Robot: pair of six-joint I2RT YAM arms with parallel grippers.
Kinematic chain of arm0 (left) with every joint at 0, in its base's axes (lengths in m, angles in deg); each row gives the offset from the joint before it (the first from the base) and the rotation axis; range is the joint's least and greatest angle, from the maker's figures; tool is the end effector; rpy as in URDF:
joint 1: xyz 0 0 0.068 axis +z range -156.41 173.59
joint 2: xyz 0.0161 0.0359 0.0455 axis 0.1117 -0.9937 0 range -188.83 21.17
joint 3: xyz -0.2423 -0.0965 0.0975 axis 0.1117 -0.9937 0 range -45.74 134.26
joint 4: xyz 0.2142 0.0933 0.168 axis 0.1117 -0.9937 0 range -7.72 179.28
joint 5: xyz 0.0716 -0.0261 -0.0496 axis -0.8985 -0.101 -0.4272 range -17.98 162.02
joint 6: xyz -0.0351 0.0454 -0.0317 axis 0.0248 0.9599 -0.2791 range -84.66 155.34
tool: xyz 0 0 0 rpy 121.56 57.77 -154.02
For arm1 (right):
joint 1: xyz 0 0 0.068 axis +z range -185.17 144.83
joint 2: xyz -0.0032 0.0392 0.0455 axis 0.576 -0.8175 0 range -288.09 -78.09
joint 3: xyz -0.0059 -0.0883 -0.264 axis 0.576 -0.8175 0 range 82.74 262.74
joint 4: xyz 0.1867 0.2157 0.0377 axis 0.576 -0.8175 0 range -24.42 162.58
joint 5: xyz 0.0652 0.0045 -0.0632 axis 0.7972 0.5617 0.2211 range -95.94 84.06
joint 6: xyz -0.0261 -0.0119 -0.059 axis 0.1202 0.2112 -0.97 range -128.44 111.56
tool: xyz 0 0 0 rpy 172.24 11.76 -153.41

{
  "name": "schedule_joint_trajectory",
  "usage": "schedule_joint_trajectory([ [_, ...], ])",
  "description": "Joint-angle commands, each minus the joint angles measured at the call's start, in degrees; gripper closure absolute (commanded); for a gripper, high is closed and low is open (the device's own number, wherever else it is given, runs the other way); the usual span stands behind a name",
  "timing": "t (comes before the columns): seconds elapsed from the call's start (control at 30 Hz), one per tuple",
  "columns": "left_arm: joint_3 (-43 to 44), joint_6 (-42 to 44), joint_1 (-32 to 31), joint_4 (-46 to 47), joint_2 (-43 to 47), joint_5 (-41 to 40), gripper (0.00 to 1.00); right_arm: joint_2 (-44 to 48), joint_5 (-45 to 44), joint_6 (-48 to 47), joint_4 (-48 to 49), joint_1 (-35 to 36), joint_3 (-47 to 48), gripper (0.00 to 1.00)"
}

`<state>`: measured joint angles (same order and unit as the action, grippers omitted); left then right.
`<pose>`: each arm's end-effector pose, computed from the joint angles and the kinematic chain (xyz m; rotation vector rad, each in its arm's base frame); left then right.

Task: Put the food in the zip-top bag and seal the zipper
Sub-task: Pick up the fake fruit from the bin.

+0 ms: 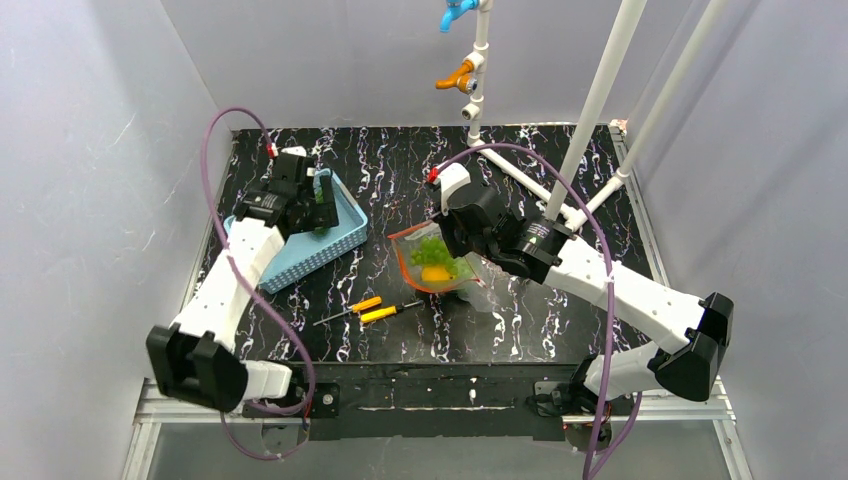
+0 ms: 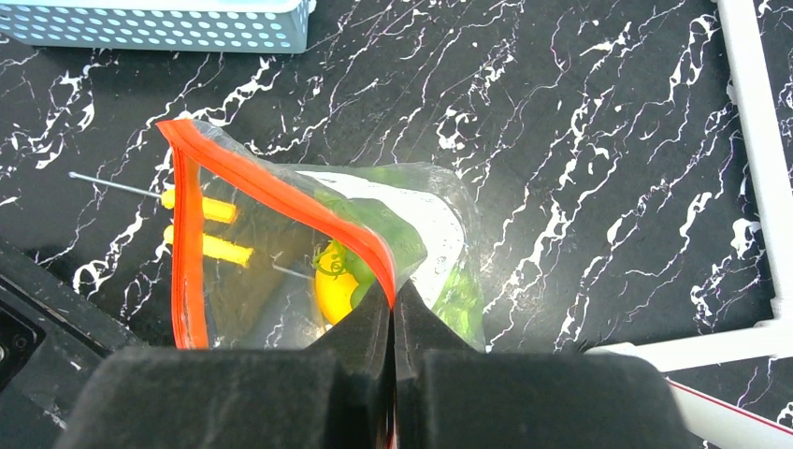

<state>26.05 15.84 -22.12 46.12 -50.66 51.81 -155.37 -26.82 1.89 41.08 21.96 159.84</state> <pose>0.2918 -0.0637 0.3459 -0.2494 2.2563 0.0883 0.1987 0.2736 0.3717 -0.6325 2.0029 0.3271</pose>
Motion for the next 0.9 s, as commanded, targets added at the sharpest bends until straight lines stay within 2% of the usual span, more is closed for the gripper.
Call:
schedule_joint_trajectory([
  [0.0,3.97,5.78,3.15,5.12,-6.88,-0.13,0.02,1.46,-1.37,-0.46,0.21,0.27,3.47,0.99],
  [0.2,9.58,5.41,6.77,7.31,-17.9,1.39,0.02,0.66,-1.95,-0.76,-0.58,0.27,4.91,0.99],
  [0.43,2.49,7.87,8.36,18.06,-20.72,5.66,0.02,-0.64,-3.01,-1.76,-2.31,0.27,6.85,0.99],
  [0.57,2.39,7.9,8.41,18.52,-23.32,7.75,0.02,-1.04,-3.8,-2.22,-2.04,0.27,7.29,0.99],
  [0.73,6.59,7.99,8.4,15.2,-31.05,6.56,0.02,-2.97,-3.31,-2.17,-3.17,0.27,9.24,0.99],
  [0.87,7.65,7.63,8.79,14.85,-33.12,7.01,0.02,-3.06,-2.88,-1.96,-3.17,0.27,9.0,0.99],
])
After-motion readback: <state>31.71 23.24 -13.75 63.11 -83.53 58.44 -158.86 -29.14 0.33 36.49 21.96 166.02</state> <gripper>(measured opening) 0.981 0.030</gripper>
